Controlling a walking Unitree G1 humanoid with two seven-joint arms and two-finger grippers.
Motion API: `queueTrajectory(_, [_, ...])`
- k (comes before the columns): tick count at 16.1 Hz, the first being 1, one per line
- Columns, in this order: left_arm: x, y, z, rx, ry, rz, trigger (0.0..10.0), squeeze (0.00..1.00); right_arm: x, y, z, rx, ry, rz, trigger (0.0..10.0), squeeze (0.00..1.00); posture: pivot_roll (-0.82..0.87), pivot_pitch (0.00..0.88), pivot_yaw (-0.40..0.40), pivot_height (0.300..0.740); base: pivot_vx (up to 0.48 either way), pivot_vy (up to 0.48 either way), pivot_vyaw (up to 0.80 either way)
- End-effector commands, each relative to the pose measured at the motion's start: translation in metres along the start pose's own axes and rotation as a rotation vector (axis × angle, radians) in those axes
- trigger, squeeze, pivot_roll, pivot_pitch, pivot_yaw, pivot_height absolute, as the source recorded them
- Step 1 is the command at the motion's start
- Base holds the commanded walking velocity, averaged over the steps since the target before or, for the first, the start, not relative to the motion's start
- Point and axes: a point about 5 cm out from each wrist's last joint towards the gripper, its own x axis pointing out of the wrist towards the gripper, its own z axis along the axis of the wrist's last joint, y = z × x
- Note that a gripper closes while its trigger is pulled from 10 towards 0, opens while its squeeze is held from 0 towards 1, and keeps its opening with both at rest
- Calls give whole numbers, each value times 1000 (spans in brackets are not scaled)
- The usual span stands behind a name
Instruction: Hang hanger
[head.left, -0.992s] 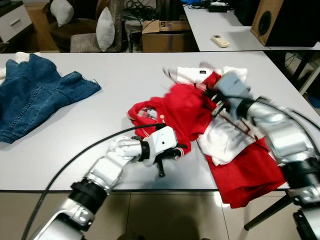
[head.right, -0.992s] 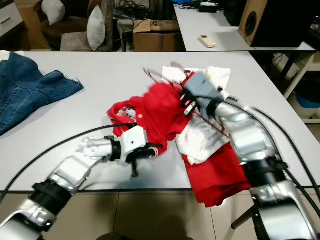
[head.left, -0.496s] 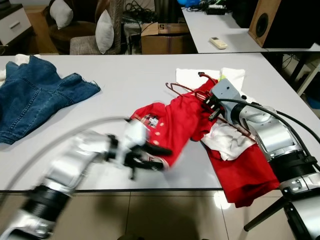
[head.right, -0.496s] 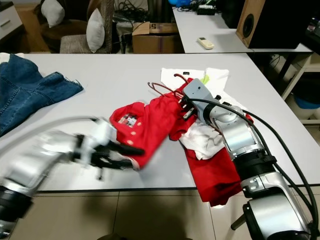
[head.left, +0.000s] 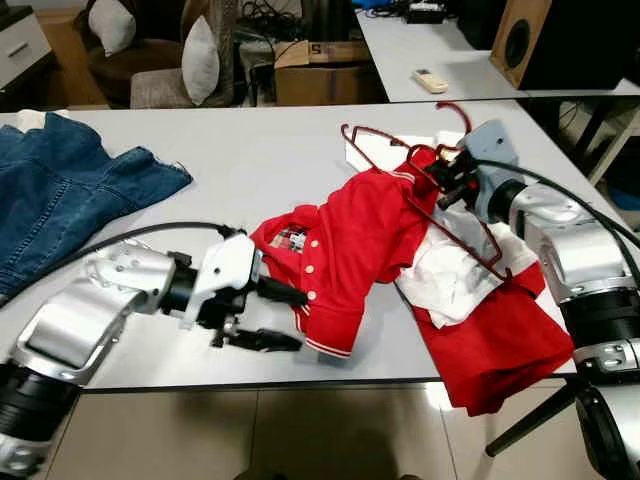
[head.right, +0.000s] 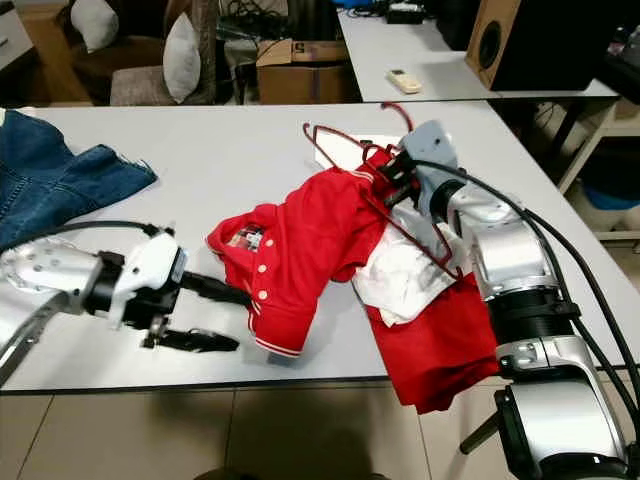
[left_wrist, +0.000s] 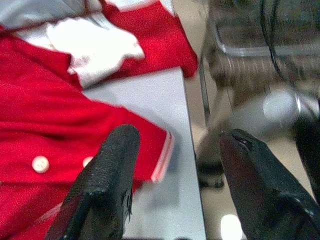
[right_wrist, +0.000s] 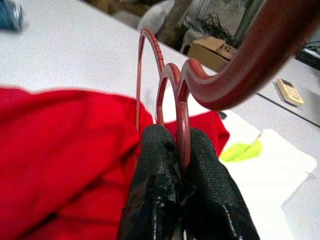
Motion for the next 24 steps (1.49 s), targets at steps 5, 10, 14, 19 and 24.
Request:
queueTrajectory(5, [-16, 30, 29, -105, -457, 536, 10000, 722, -37, -9, 59, 180, -365, -111, 10000, 0, -62, 0, 65, 740, 0, 0, 0])
queueTrajectory(10, [-19, 26, -3, -213, -329, 1012, 10000, 0, -66, 28, 44, 249, -360, -251, 10000, 0, -81, 0, 83, 740, 0, 0, 0])
queueTrajectory(14, [-8, 17, -23, -236, -242, 1143, 10000, 0, -74, 81, 24, 315, -307, -195, 10000, 0, -65, 0, 60, 740, 0, 225, 0])
queueTrajectory(19, [-2, 11, -26, -223, -196, 1191, 10000, 0, -68, 98, 16, 397, -275, -236, 10000, 0, -53, 0, 41, 740, 0, 300, 0])
queueTrajectory(24, [4, 13, -24, -191, -180, 1188, 10000, 0, -69, 96, -4, 367, -205, -322, 10000, 0, -47, 0, 42, 740, 0, 280, 0])
